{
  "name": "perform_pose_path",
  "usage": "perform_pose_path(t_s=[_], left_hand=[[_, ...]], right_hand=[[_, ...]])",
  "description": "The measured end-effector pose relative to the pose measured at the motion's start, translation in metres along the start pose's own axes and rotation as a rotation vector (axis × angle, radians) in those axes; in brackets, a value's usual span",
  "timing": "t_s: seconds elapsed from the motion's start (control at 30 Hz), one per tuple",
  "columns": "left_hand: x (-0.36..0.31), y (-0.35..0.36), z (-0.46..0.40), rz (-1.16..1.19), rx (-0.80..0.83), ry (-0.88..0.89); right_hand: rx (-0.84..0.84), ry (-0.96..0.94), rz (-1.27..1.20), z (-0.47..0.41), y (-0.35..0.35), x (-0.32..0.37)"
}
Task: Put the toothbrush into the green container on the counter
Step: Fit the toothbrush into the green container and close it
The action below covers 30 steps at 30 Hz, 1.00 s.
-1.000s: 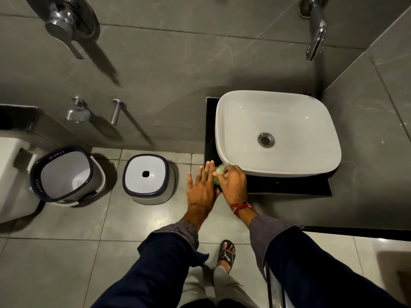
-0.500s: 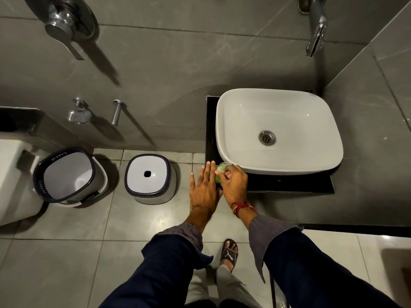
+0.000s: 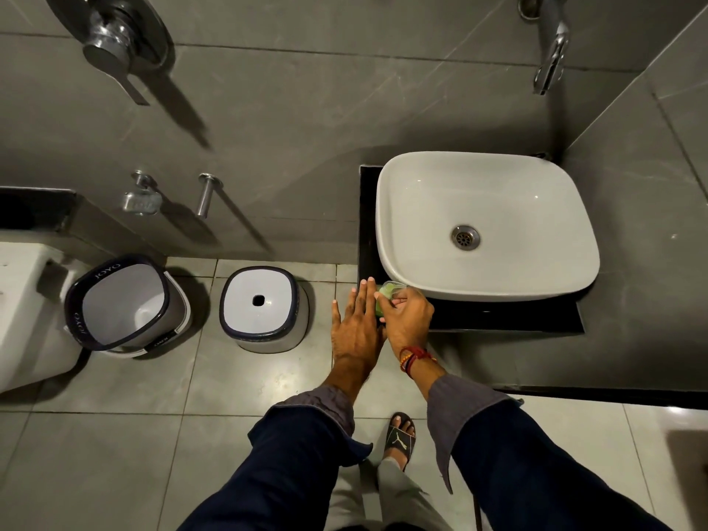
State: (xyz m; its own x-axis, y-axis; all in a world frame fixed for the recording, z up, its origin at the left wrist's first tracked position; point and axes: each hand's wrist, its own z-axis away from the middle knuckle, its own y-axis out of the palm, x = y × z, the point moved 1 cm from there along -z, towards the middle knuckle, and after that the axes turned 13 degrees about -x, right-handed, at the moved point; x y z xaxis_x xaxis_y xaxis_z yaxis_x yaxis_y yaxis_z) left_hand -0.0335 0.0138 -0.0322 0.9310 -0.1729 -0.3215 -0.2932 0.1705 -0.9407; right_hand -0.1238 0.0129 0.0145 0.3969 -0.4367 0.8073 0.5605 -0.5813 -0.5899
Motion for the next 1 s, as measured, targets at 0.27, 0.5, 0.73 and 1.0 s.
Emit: perform_pose_path(t_s=[0.27, 0.5, 0.73, 1.0], left_hand=[[-0.003, -0.004, 0.002, 0.008, 0.000, -0.019], [-0.005, -0.004, 0.002, 0.015, 0.009, -0.040], [-0.009, -0.006, 0.005, 0.006, 0.015, -0.055], [-0.008, -0.008, 0.007, -0.037, 0.063, -0.010]], right_hand=[[0.002, -0.162, 0.089, 0.000, -0.027, -0.005], [0.120, -0.320, 0.228, -0.005, -0.038, 0.000], [0.114, -0.373, 0.302, 0.014, -0.039, -0.004], [0.169, -0.431, 0.398, 0.028, -0.038, 0.000]])
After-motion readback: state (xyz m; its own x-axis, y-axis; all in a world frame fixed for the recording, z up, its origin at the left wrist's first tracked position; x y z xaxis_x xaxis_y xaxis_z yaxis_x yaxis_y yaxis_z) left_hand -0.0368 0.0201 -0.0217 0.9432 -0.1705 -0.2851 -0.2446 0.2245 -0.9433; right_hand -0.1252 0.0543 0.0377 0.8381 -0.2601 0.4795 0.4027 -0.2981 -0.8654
